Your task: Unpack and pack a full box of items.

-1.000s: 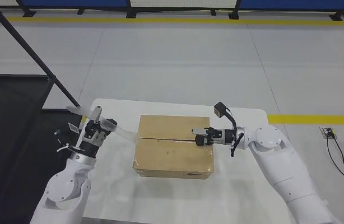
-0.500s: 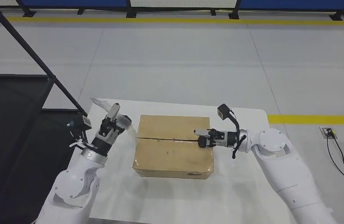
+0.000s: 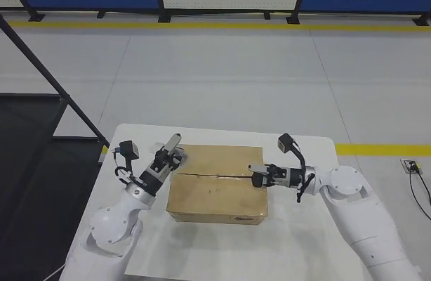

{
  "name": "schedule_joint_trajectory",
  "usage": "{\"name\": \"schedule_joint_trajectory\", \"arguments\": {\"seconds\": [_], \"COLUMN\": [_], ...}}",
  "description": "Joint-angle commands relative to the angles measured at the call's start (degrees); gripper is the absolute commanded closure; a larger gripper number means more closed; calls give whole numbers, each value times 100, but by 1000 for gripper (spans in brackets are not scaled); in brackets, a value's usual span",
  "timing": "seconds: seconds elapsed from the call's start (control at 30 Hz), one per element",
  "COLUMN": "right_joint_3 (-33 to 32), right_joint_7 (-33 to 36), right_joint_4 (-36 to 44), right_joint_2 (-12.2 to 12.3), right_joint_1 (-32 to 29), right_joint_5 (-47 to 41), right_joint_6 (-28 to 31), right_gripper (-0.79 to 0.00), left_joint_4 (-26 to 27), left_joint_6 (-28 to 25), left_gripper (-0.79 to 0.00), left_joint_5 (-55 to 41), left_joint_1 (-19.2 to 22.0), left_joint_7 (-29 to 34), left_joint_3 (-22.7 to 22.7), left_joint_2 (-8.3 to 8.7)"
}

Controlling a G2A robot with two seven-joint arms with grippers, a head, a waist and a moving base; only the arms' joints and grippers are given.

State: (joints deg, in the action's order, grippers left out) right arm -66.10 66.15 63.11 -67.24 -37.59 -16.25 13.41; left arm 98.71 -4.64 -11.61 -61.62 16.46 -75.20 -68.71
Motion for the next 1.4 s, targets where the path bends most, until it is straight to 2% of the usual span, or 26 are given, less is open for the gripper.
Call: {"name": "schedule_joint_trajectory", "arguments": {"seconds": [0.0,0.4,1.37], "right_joint_3": [-56,-405,-1379], "right_joint_7": [-7,-44,217], "right_joint_4": [36,363,546], "right_joint_2": [21,152,477], "right_joint_1": [-51,-415,-1457], "right_joint_5": [-19,-103,-790], "right_joint_6": [40,256,960], "right_gripper": [-785,-785,-785], "left_joint_4": [-3,-89,-993], "left_joint_6": [6,32,171], "left_gripper": [-785,-785,-785], "left_joint_5": [31,246,747], "left_joint_1": [24,258,1092], "left_joint_7": [4,197,163], "left_joint_3": [57,319,1303], "left_joint_2": [-12,-68,-354]}}
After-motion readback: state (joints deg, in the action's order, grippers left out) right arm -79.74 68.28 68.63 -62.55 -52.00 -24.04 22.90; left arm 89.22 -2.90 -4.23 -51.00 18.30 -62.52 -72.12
